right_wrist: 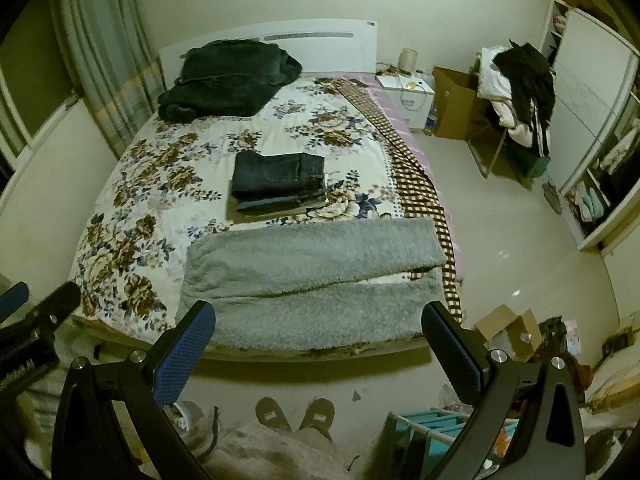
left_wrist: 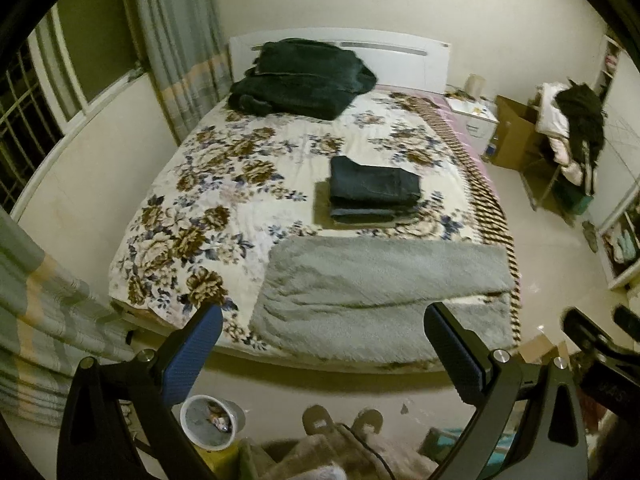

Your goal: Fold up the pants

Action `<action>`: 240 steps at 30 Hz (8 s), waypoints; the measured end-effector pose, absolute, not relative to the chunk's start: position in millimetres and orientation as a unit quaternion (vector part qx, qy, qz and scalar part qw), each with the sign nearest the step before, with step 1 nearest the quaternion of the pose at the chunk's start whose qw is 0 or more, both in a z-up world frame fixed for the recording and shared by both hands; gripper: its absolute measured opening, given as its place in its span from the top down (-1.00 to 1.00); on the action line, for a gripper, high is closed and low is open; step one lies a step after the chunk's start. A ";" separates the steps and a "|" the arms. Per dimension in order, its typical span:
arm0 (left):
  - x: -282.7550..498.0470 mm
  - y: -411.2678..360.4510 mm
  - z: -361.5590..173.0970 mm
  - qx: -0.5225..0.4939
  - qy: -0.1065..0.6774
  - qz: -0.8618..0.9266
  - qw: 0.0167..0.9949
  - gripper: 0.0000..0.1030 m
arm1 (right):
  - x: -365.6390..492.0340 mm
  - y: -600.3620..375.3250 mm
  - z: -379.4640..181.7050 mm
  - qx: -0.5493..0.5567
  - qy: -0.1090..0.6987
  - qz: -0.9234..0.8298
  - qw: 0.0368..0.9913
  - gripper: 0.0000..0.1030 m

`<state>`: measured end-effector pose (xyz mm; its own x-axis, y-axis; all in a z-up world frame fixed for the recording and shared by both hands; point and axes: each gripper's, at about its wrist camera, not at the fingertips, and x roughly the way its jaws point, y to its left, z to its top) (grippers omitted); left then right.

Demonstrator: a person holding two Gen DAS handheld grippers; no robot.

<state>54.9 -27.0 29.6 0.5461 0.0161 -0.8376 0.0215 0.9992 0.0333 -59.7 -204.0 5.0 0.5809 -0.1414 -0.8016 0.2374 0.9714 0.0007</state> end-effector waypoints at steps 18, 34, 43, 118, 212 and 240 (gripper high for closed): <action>298.9 32.4 -170.8 -0.117 0.608 0.166 0.767 -1.00 | 150.9 -383.6 -222.2 0.202 0.539 -0.237 0.782 -1.00; 498.1 55.3 -468.1 -0.265 0.708 0.293 0.585 -1.00 | 428.4 -595.0 -516.1 0.312 0.603 -0.338 0.652 -1.00; 534.5 71.7 -571.3 -0.250 0.725 0.327 0.552 -0.89 | 497.2 -651.8 -637.4 0.356 0.623 -0.393 0.575 -1.00; 227.0 -50.8 -484.5 -0.169 0.622 0.092 0.759 -0.65 | 167.5 -583.6 -650.4 -0.047 0.589 -0.266 0.762 0.68; 219.0 -263.4 -536.2 -0.070 0.680 -0.070 0.726 -0.65 | 48.4 -770.1 -669.2 0.375 0.517 -0.352 0.684 0.82; 220.4 -340.9 -532.2 -0.058 0.669 -0.142 0.727 -0.65 | 229.1 -837.5 -708.6 0.373 0.646 -0.169 0.644 0.80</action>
